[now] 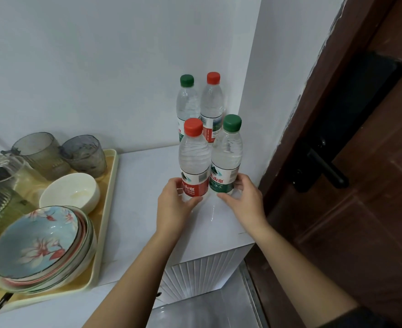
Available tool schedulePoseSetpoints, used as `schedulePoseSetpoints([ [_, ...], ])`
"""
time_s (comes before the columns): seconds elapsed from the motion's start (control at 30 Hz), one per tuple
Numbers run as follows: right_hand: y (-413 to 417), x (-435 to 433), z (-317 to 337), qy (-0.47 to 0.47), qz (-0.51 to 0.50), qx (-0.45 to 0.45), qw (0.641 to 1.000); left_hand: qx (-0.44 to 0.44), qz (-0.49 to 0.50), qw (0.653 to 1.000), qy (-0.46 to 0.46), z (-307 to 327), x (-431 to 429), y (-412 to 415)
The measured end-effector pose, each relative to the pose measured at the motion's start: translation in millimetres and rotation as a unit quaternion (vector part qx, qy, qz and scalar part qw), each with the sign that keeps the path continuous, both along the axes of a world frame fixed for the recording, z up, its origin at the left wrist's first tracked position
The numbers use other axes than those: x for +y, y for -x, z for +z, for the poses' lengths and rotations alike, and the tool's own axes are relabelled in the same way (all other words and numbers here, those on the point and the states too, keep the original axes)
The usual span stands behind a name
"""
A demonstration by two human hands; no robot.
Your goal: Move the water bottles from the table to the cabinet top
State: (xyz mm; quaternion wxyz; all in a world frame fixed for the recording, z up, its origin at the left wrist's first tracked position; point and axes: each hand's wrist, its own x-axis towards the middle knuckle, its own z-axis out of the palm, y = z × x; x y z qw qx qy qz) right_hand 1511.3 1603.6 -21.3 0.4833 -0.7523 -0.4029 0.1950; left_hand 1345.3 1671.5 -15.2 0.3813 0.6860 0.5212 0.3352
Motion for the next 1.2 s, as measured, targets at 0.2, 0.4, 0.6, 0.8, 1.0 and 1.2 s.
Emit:
schedulePoseSetpoints([
  [0.2,-11,36,3,0.01,-0.03,-0.018,0.999,0.029,0.02,0.999,-0.024,7,32,-24],
  [0.4,-22,70,5,0.017,-0.048,-0.055,0.997,0.042,0.044,0.998,-0.015,13,59,-42],
  [0.6,-28,88,3,0.022,-0.058,-0.066,0.996,0.06,0.051,0.997,-0.009,17,75,-54],
  [0.8,-33,99,2,0.023,-0.058,-0.067,0.996,0.07,0.052,0.996,-0.008,20,82,-60],
  [1.0,-36,106,1,0.026,-0.051,-0.074,0.996,0.075,0.054,0.996,-0.01,19,82,-60],
  [1.2,-33,97,3,0.031,-0.029,-0.064,0.997,0.118,0.045,0.992,0.004,18,77,-57],
])
